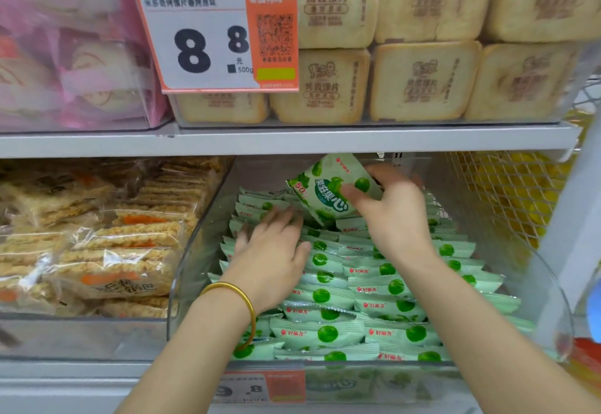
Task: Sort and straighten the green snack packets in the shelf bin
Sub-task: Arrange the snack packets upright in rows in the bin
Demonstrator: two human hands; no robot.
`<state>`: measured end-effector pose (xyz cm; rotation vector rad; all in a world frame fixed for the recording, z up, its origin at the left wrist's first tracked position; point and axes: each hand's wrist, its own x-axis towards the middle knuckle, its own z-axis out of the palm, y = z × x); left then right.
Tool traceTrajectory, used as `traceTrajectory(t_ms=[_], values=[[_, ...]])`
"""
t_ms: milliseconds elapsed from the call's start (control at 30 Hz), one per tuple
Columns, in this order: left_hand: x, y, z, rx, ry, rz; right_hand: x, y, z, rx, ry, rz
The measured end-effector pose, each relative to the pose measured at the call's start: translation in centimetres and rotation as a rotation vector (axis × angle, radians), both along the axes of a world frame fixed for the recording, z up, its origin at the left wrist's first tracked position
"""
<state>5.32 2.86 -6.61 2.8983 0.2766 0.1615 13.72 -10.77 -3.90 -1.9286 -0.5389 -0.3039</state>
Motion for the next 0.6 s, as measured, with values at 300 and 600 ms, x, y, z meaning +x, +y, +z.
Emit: traceTrajectory(t_ms=[300,600], values=[[-0.4,0.2,0.0,-0.064,-0.025,0.054,1.2,3.6,1.0,-0.725,-0.221,-0.022],[0.2,1.0,-0.3,-0.142,-0.080,0.061,1.7,4.0,1.2,-1.048,-0.099,0.096]])
